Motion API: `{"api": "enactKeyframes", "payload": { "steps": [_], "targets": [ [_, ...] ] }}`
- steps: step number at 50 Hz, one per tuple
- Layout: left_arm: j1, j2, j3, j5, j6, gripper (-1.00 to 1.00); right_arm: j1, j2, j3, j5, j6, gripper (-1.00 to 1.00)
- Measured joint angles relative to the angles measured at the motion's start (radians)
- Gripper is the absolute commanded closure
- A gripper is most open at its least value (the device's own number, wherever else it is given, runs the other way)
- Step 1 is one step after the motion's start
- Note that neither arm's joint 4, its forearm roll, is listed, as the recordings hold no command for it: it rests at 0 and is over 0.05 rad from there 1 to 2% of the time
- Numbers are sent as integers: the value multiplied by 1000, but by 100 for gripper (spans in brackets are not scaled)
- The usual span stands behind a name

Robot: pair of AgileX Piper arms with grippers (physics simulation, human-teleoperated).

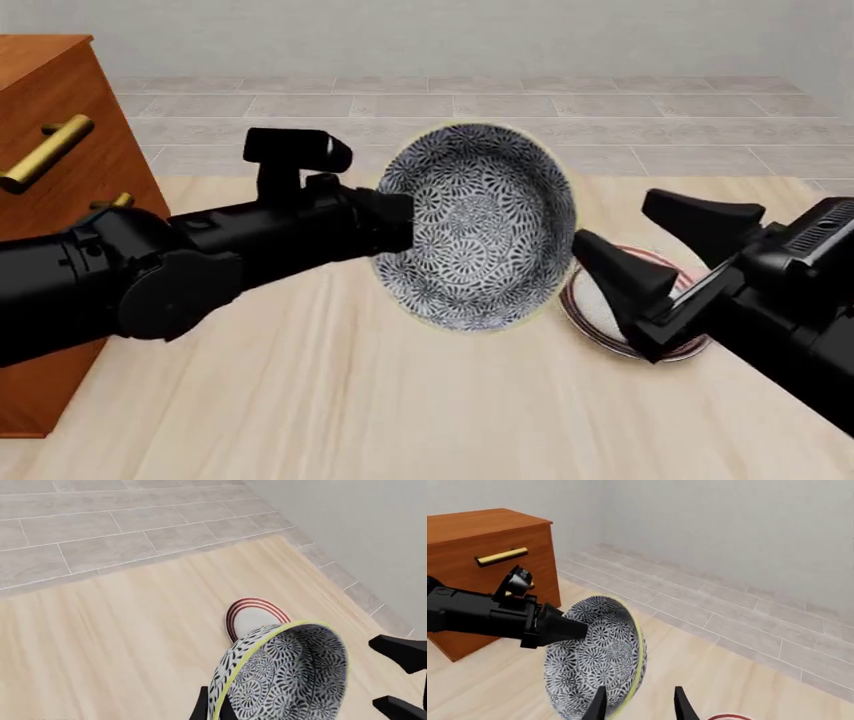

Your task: Put the bowl on top of the cabinet.

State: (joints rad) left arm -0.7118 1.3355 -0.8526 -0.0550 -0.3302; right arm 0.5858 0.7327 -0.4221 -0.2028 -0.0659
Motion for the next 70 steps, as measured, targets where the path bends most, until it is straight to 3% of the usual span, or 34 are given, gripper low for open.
{"api": "enactKeyframes", "payload": {
  "steps": [15, 48, 70],
  "targets": [
    [78, -104, 31, 4, -13, 100, -35, -122, 39, 51, 13, -100],
    [189, -520, 207, 16, -117, 100, -232, -397, 211, 89, 76, -100],
    [259, -746, 308, 6, -178, 100, -346, -479, 330, 21, 25, -100]
  ]
}}
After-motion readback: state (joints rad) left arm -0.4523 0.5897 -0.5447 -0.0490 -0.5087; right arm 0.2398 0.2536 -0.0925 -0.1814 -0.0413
